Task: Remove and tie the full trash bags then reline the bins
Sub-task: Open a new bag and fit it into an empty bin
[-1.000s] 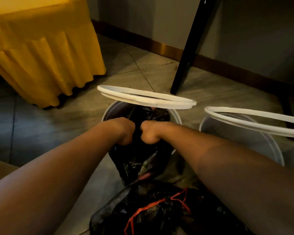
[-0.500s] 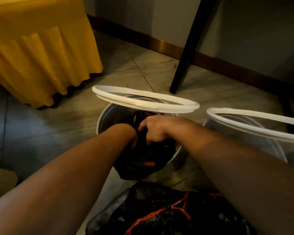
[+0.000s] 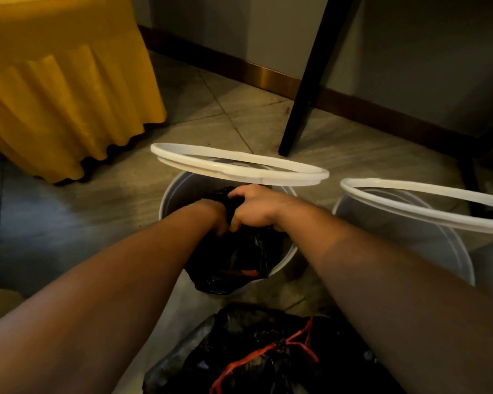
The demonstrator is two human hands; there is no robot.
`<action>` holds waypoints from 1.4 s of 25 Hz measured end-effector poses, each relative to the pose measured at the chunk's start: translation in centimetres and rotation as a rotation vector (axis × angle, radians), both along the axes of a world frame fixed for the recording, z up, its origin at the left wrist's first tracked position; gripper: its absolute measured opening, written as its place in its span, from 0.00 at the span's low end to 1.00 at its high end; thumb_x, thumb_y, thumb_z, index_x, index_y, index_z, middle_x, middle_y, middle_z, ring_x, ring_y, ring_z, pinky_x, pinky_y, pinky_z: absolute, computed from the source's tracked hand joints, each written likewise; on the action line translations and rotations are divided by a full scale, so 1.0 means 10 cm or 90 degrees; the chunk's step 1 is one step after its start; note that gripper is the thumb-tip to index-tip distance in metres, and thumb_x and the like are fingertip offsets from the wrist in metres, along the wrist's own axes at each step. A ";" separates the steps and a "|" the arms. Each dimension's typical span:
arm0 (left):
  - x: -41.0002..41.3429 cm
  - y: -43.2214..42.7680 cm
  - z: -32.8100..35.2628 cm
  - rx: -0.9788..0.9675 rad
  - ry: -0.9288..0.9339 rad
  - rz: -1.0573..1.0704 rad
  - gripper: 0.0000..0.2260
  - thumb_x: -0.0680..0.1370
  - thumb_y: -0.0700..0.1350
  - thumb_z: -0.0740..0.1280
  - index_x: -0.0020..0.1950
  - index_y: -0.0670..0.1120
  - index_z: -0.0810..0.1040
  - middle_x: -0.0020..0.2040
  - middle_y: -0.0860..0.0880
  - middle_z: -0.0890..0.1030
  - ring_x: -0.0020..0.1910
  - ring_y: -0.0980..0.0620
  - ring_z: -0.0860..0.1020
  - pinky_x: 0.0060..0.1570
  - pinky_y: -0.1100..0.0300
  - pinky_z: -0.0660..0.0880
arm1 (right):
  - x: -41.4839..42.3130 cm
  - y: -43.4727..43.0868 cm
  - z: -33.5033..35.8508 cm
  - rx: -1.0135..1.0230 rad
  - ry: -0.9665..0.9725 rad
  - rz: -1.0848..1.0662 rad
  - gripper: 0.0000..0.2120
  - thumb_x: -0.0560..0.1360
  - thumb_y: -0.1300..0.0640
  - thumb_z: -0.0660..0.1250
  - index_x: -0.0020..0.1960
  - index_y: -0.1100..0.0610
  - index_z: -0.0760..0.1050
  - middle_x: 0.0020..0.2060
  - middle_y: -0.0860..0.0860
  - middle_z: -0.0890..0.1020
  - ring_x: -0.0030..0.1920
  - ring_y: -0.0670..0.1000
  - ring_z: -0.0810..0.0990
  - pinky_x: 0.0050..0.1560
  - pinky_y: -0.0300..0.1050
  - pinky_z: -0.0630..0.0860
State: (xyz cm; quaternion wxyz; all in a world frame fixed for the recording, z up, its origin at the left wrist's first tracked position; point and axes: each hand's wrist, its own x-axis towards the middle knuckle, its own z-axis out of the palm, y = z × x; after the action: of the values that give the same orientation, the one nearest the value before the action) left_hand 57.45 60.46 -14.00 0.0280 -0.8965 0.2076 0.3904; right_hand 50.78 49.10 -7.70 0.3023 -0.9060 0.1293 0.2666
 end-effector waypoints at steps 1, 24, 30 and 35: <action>0.00 0.03 0.04 -0.016 -0.010 -0.002 0.24 0.81 0.47 0.71 0.76 0.44 0.73 0.72 0.42 0.78 0.70 0.43 0.77 0.67 0.52 0.73 | -0.10 -0.01 0.03 0.025 -0.015 -0.011 0.35 0.69 0.51 0.81 0.73 0.42 0.74 0.63 0.46 0.76 0.58 0.48 0.77 0.48 0.40 0.76; -0.49 0.48 0.51 -0.192 -0.252 -0.099 0.16 0.76 0.44 0.69 0.64 0.47 0.79 0.61 0.40 0.77 0.60 0.41 0.79 0.62 0.47 0.79 | -0.45 -0.06 -0.04 -0.258 -0.233 -0.086 0.18 0.74 0.59 0.70 0.63 0.50 0.80 0.60 0.56 0.81 0.56 0.58 0.80 0.55 0.48 0.77; -0.61 0.78 0.72 -0.315 -0.359 -0.026 0.16 0.71 0.42 0.68 0.58 0.51 0.82 0.58 0.50 0.80 0.57 0.46 0.81 0.49 0.48 0.82 | -0.78 -0.30 0.07 -0.168 -0.325 -0.185 0.17 0.74 0.62 0.64 0.57 0.49 0.85 0.52 0.53 0.85 0.54 0.54 0.82 0.55 0.43 0.77; -0.61 0.96 0.67 -0.383 -0.265 0.037 0.27 0.73 0.42 0.71 0.72 0.48 0.76 0.72 0.50 0.76 0.76 0.51 0.66 0.70 0.61 0.69 | -0.92 -0.42 0.05 -0.161 -0.328 -0.283 0.16 0.75 0.64 0.65 0.55 0.52 0.85 0.54 0.53 0.86 0.51 0.53 0.82 0.54 0.37 0.73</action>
State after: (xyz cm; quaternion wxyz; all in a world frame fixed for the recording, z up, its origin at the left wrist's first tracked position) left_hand 51.38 70.09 -7.30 -0.2066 -0.9303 0.2776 0.1216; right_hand 41.57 44.86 -7.20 0.2610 -0.9233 0.2751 -0.0606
